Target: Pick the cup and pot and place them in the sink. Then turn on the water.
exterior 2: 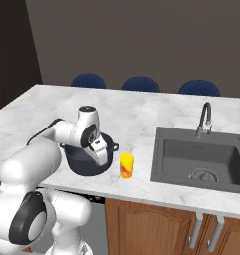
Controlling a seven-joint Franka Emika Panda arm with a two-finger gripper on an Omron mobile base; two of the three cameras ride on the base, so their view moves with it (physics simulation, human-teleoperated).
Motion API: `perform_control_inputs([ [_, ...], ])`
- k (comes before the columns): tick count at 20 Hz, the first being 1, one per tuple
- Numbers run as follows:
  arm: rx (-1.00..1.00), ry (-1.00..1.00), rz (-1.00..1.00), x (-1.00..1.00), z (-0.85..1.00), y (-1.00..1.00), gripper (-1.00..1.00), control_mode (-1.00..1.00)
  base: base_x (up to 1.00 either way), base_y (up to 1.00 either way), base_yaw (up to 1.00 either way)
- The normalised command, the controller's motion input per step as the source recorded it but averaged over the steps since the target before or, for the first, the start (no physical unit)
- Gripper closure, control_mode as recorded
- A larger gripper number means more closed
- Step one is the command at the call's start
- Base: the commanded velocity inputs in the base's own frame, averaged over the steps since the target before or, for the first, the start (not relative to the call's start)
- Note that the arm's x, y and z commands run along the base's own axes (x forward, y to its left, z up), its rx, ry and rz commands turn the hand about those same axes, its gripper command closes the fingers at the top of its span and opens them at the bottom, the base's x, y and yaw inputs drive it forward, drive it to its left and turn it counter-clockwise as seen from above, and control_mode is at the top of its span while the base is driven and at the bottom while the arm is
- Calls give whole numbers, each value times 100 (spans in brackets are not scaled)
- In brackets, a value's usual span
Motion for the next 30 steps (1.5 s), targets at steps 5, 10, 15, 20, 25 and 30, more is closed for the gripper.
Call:
perform_control_inputs([
  [5,0,0,0,0,-22,0,-100,-100,0,0,0],
  [10,0,0,0,0,-19,0,-100,-100,0,0,0],
  [15,0,0,0,0,-13,0,-100,-100,0,0,0],
  [20,0,0,0,0,-10,0,-100,-100,0,0,0],
  [25,0,0,0,0,-9,0,-100,-100,0,0,0],
  [30,0,0,0,0,-8,0,-100,-100,0,0,0],
])
